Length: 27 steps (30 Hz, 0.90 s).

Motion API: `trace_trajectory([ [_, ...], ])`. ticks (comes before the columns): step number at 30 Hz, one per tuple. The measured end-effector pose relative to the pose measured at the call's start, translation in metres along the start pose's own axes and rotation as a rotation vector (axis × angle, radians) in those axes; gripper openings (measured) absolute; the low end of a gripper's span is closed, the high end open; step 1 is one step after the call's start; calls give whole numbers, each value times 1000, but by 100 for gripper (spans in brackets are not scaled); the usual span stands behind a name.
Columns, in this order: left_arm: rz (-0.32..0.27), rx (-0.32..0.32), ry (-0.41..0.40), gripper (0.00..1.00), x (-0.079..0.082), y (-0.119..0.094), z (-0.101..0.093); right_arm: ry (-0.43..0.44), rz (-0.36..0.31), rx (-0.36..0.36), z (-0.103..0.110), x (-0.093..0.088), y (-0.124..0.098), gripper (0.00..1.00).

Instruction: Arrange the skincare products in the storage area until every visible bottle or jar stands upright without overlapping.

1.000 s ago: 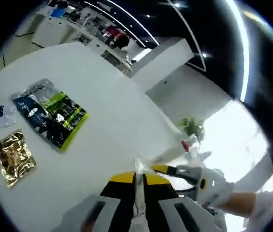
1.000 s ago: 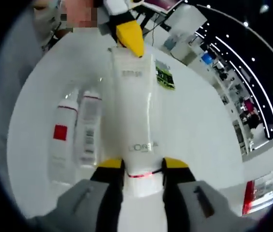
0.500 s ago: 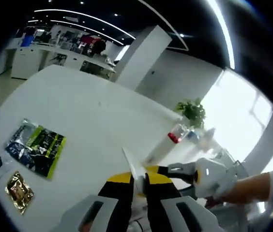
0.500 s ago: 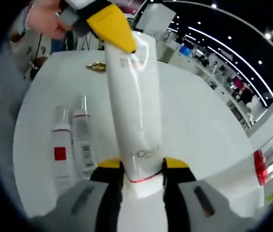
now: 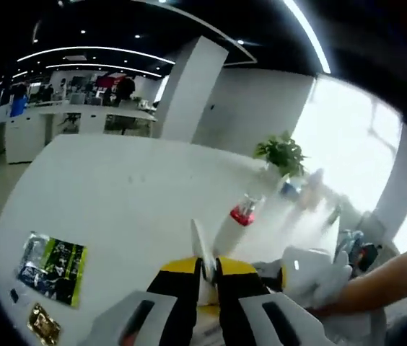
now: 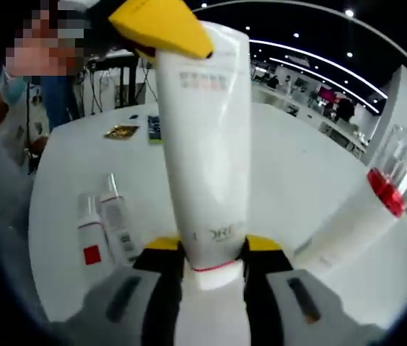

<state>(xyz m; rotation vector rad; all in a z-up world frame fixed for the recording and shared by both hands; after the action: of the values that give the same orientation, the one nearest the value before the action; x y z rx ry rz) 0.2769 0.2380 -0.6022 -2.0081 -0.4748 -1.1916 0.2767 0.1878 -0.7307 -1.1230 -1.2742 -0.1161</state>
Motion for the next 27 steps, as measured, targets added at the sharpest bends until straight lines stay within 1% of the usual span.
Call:
trace_trajectory([
  [3, 5, -17, 56, 9, 3, 8, -13, 62, -17, -7, -2, -3, -3, 32],
  [7, 13, -17, 105, 9, 6, 17, -25, 102, -24, -10, -4, -6, -5, 32],
  [9, 13, -22, 115, 9, 5, 18, -28, 130, -34, -10, -4, -8, -6, 32],
  [11, 11, -47, 143, 10, 2, 19, -39, 150, -43, -10, -4, -11, -7, 32],
  [12, 11, -53, 151, 10, 1, 20, -42, 158, -48, -9, -3, -13, -8, 32],
  [14, 8, -60, 172, 9, -1, 19, -46, 159, -48, -7, -2, -15, -7, 31],
  [16, 10, -59, 179, 9, -2, 19, -45, 145, -17, 1, 1, -22, -5, 30],
  [20, 6, -56, 187, 10, -3, 16, -43, 159, -25, 3, 2, -20, -5, 30],
  [21, 14, -72, 207, 10, -4, 15, -45, 152, -26, 4, 4, -20, -4, 29],
  [22, 16, -66, 214, 10, -5, 15, -45, 144, -27, 2, 5, -20, -4, 29],
  [23, 34, -53, 257, 12, -6, 13, -43, 143, -29, 3, 5, -20, -4, 29],
  [24, 38, -44, 256, 17, -7, 11, -42, 142, -29, 2, 5, -19, -4, 29],
  [25, 36, -41, 256, 25, -7, 10, -42, 141, -28, 1, 5, -19, -4, 29],
  [26, 22, -46, 250, 32, -8, 6, -42, 144, -29, -1, 4, -19, -4, 29],
  [27, 5, -53, 223, 33, -10, -1, -42, 160, -32, 1, 5, -20, -3, 29],
])
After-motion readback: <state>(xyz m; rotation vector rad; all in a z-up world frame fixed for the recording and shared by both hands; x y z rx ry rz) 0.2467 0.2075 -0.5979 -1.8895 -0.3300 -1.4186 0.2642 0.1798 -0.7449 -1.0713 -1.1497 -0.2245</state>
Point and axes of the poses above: the point that each gripper's makers call its tool centre point, and the gripper's own axes: y roughly forward along the fingers, z roughly to its left, x roughly out of its top, the point moved 2 cm from there along -y, roughly backward along the fingers, and after that the axes turned 3 degrees about y, right-handed, at the moved point
